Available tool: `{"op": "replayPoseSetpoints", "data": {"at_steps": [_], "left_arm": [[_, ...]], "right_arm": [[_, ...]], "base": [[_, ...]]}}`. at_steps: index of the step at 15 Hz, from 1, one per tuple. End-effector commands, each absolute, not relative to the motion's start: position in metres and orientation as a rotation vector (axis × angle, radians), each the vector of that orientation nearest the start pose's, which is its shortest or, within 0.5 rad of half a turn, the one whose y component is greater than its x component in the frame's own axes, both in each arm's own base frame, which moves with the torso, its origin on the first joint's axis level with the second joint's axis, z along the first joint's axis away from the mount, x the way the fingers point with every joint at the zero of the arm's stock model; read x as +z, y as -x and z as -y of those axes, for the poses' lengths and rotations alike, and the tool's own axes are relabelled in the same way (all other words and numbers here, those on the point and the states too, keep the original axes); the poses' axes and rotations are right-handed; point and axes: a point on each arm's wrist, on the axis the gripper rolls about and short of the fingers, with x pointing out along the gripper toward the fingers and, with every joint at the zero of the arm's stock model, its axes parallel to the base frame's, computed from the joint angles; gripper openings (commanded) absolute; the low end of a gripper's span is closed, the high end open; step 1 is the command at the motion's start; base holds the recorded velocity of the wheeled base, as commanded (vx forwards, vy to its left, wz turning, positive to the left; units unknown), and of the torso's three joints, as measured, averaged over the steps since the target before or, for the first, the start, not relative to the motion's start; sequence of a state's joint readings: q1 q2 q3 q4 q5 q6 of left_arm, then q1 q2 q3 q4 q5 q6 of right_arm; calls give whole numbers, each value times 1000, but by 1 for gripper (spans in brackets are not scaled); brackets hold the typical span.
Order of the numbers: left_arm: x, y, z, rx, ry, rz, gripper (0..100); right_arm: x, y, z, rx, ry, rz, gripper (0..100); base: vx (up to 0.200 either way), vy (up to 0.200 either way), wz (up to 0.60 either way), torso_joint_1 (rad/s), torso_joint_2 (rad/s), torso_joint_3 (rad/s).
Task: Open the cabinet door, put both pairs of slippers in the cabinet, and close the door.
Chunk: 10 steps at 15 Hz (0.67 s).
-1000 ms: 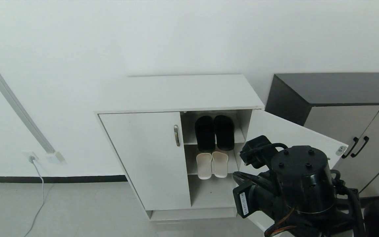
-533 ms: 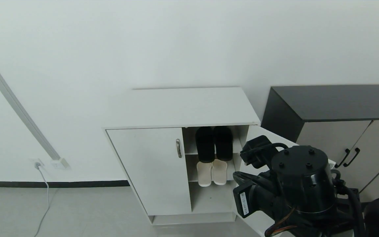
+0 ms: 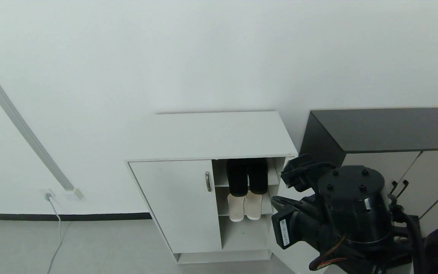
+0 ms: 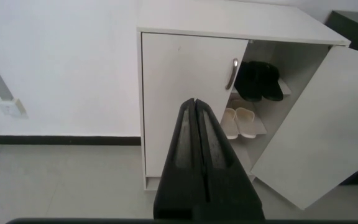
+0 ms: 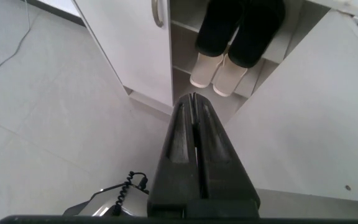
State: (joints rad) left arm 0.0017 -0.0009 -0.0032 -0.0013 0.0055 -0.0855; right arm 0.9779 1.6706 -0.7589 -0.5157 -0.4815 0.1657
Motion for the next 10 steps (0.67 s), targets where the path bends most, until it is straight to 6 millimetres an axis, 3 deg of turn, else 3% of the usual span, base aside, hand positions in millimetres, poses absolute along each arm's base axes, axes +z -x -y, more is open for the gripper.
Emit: {"op": "replayPoseSetpoints", "data": {"at_steps": [1, 3, 9, 10], "left_arm": [[76, 23, 0, 7, 86, 5, 0], [76, 23, 0, 7, 84, 5, 0], [76, 23, 0, 7, 83, 5, 0], [76, 23, 0, 7, 84, 5, 0]], "right_arm": [[171, -170, -231, 458, 97, -329, 0], [171, -170, -229, 456, 104, -329, 0], [168, -170, -228, 462, 118, -338, 0], [168, -169, -228, 464, 120, -338, 0]], "base": [[0, 0, 0, 173, -369, -198], [0, 0, 0, 168, -349, -181], [0, 0, 0, 6, -13, -7], [0, 0, -600, 7, 2, 7]]}}
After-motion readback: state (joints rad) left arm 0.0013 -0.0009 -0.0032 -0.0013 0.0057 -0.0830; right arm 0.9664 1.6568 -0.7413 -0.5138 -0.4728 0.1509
